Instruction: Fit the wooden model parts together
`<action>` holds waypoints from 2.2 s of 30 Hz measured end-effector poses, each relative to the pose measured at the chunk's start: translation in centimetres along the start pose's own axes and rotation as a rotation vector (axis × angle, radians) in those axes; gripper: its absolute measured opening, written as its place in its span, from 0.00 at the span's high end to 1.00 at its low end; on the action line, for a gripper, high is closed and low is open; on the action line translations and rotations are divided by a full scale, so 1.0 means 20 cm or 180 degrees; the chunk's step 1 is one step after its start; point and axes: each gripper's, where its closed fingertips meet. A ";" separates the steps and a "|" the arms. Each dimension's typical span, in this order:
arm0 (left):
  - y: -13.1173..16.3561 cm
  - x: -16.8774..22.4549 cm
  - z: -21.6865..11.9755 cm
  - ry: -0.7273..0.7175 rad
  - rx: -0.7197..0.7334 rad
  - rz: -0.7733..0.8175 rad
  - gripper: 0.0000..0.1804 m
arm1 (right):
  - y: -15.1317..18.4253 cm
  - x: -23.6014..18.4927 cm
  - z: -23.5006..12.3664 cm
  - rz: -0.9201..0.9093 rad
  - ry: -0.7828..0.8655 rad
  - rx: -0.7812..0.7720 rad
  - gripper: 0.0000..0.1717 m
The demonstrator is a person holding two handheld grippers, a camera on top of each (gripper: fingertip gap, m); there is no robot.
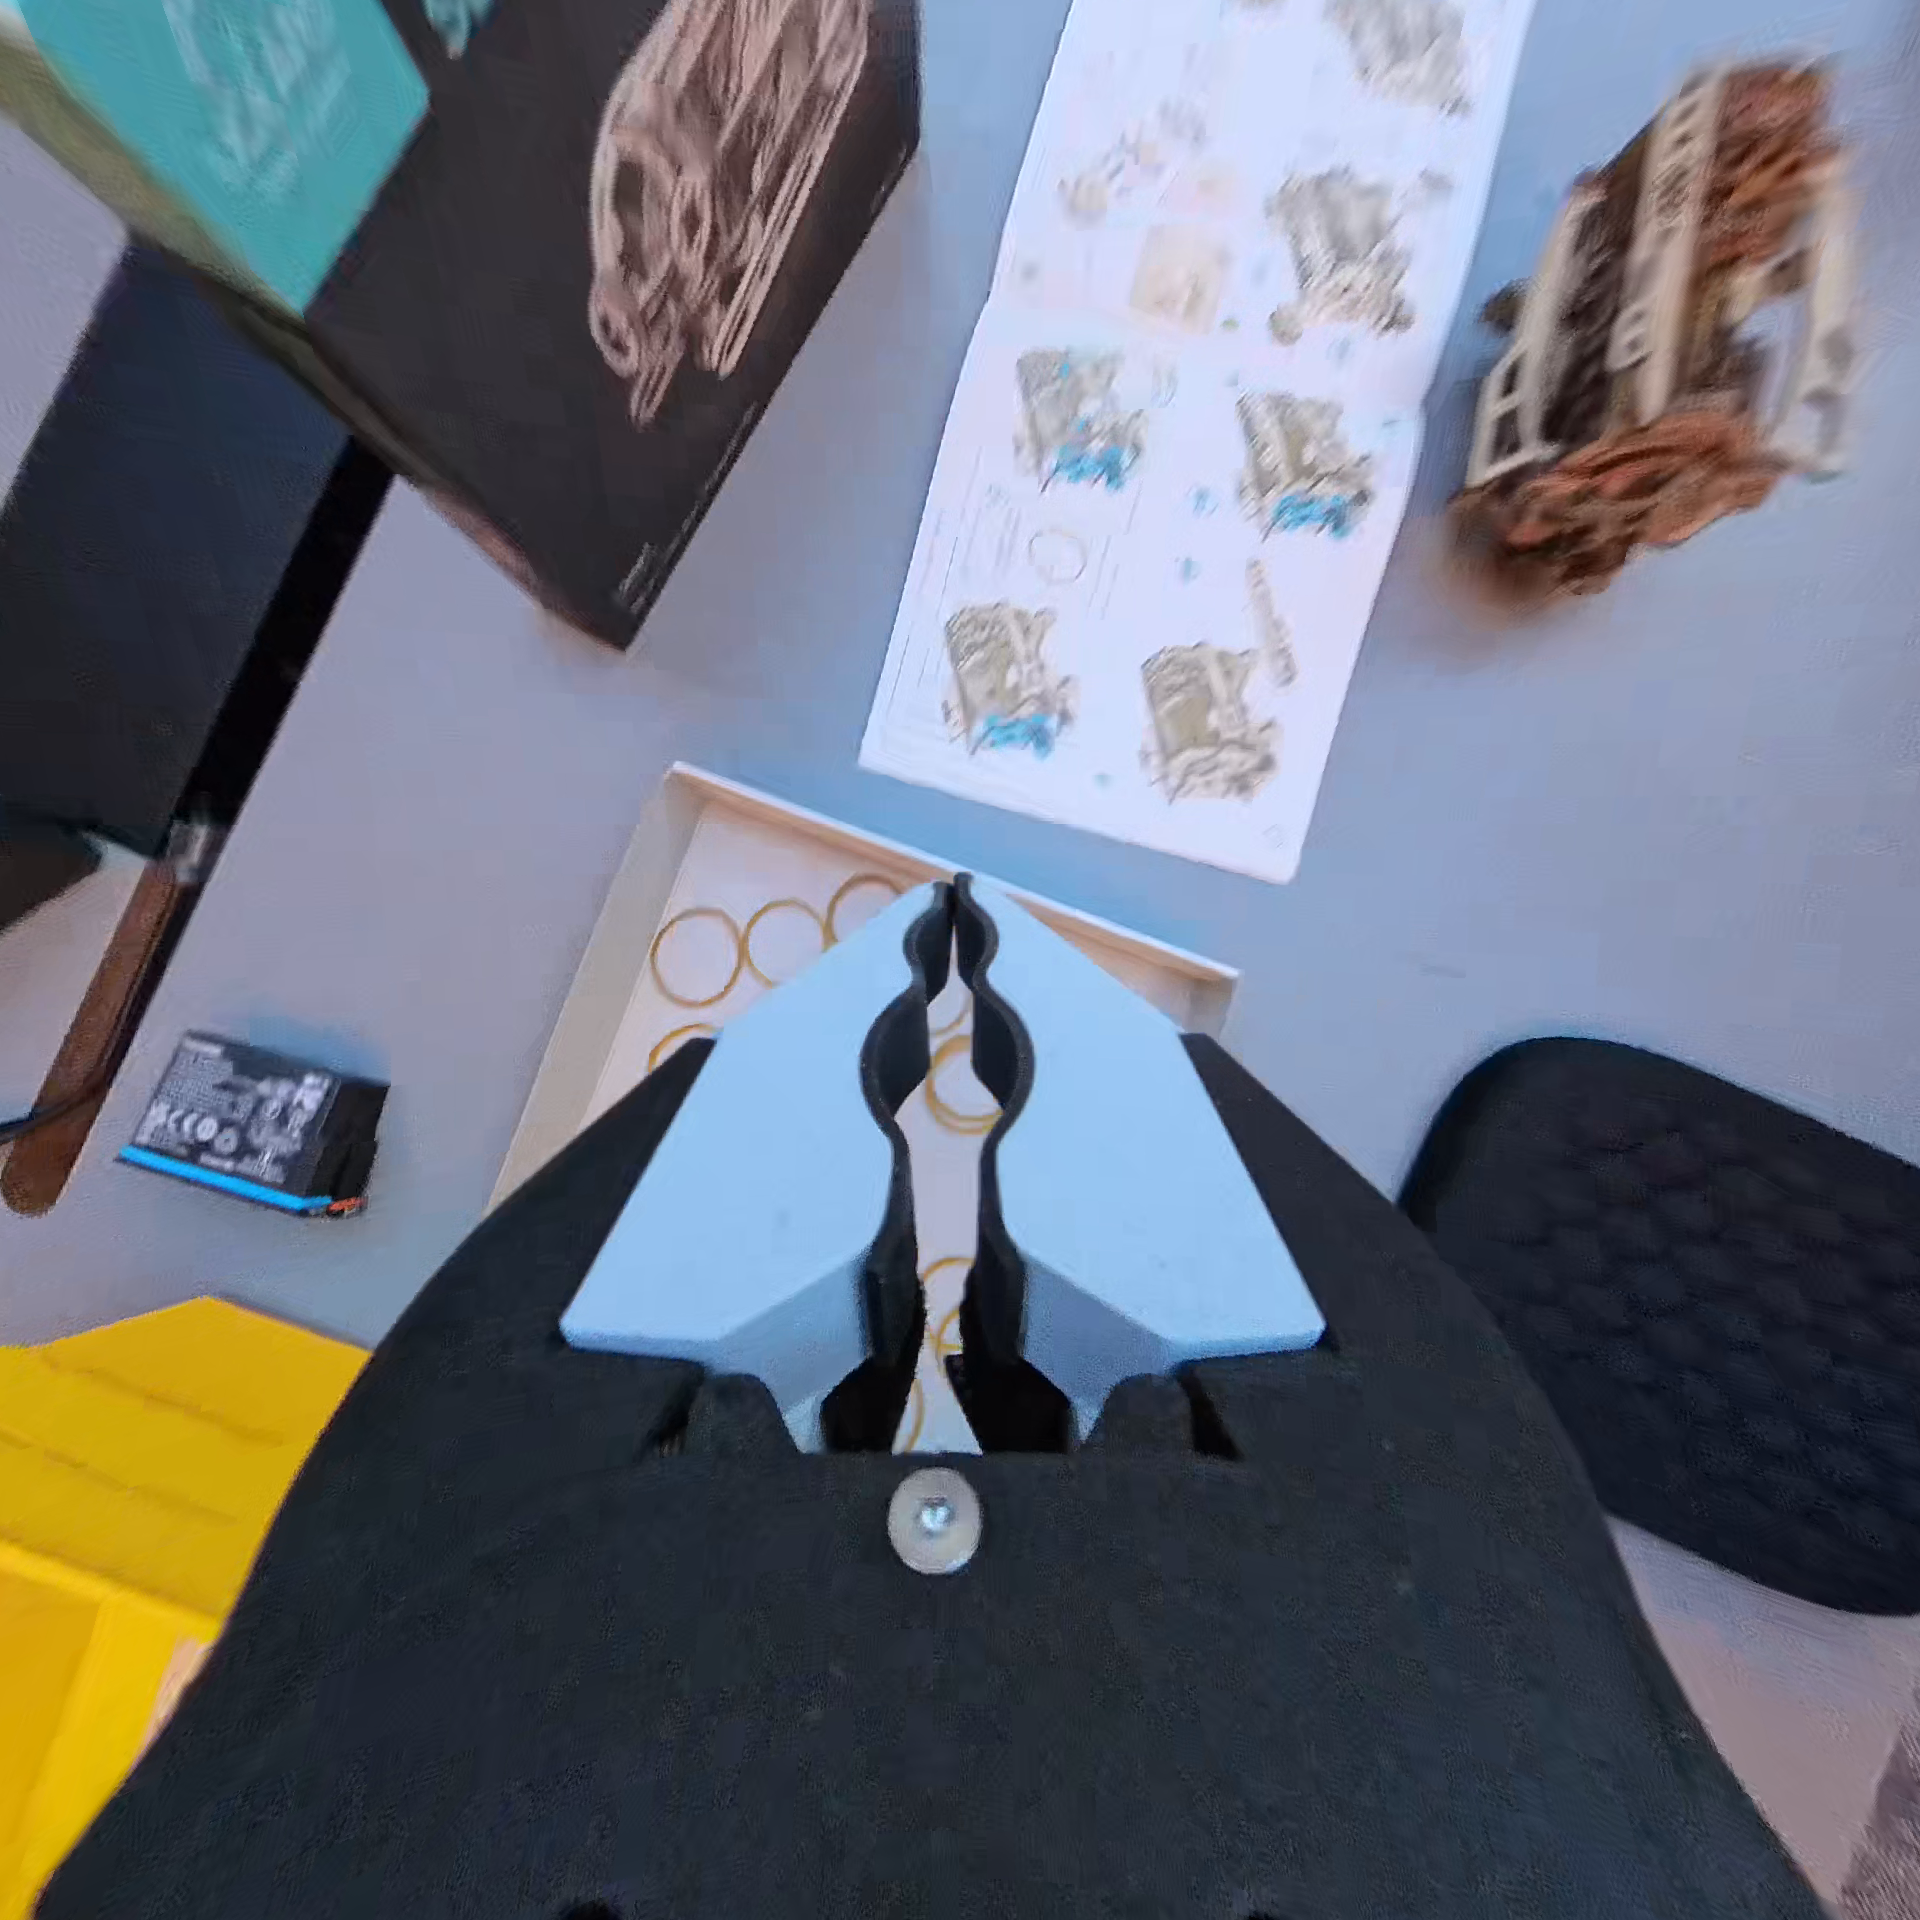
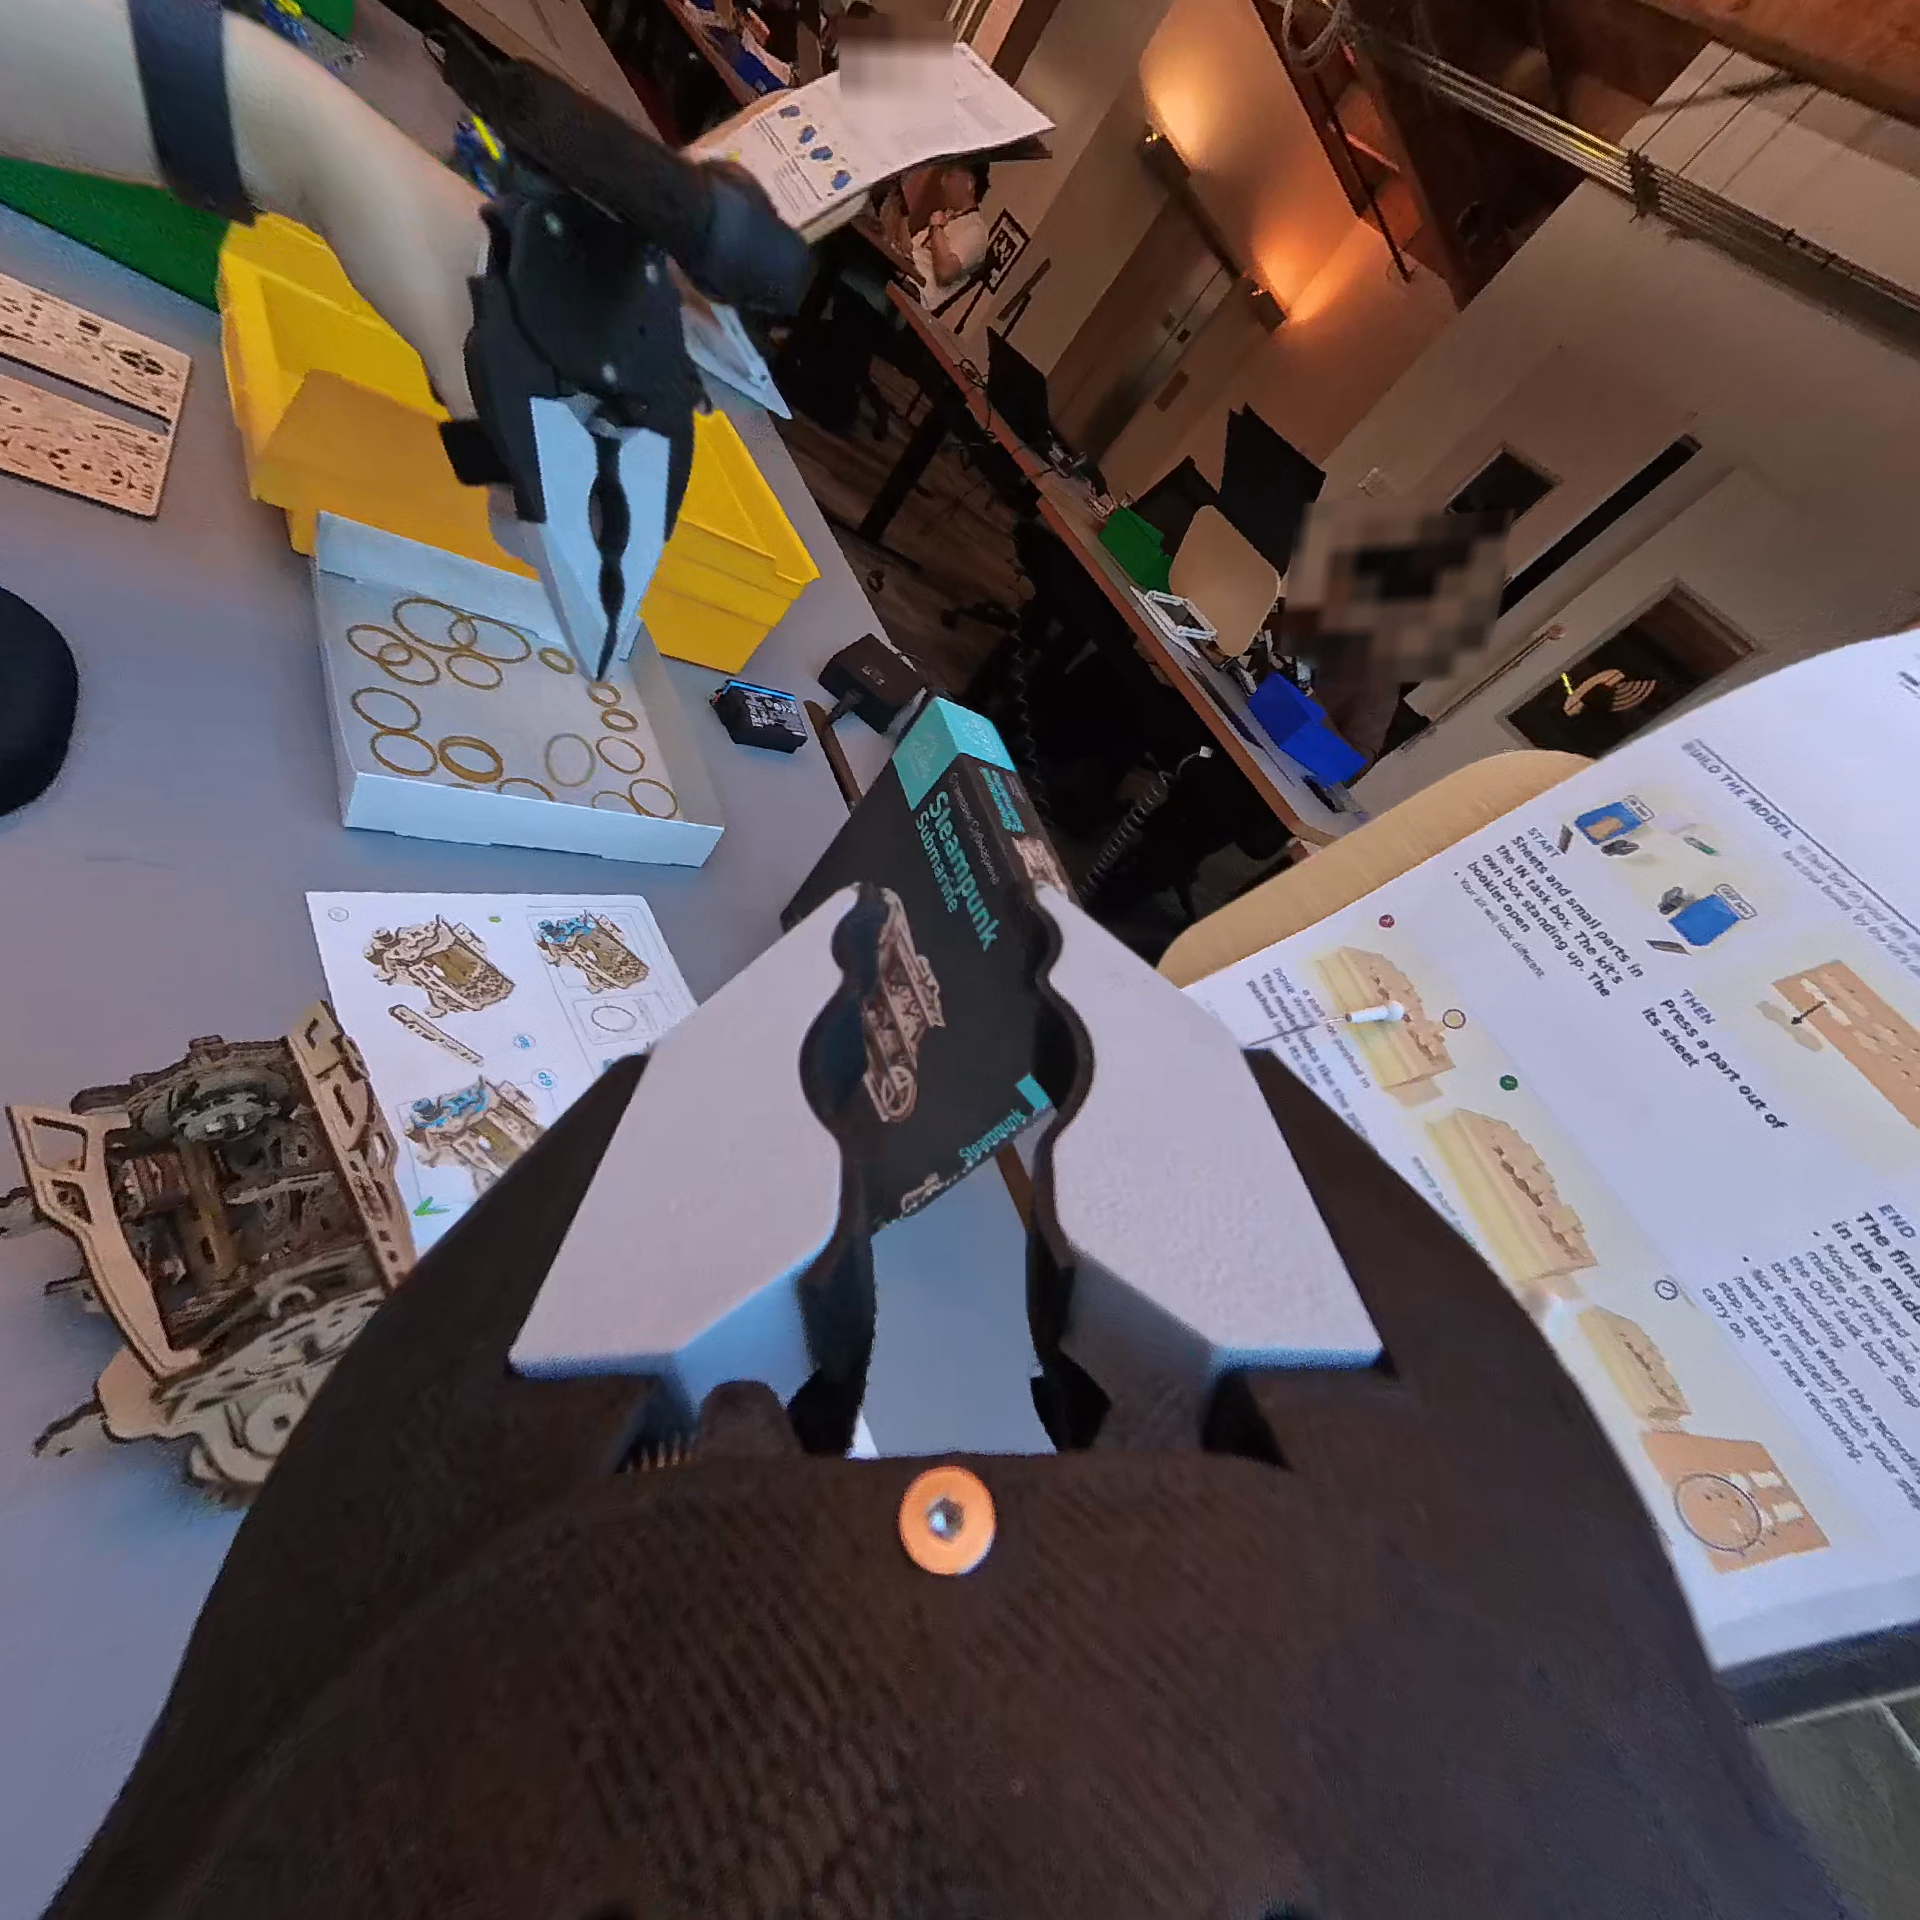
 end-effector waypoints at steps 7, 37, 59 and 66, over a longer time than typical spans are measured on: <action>-0.06 0.03 -0.05 -0.0435 -0.0091 0.0230 1.00 | 0.03 -0.30 0.16 -0.0171 -0.0567 -0.0078 0.83; 0.44 -0.30 0.28 -0.0594 -0.1115 -0.3032 0.87 | 0.05 -0.19 0.10 -0.0143 -0.0410 -0.0147 0.83; 0.46 -0.30 0.33 -0.0634 -0.1246 -0.3171 0.92 | 0.04 -0.18 0.09 -0.0161 -0.0380 -0.0169 0.83; 0.49 -0.31 0.32 -0.0888 -0.1635 -0.2959 0.95 | 0.04 -0.18 0.09 -0.0183 -0.0377 -0.0192 0.83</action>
Point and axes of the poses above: each gripper's, where its closed fingertips meet, z out along the fingers, y out of its underside, x = y × z across the jaws, and after that the axes turned 7 degrees about z, right-handed
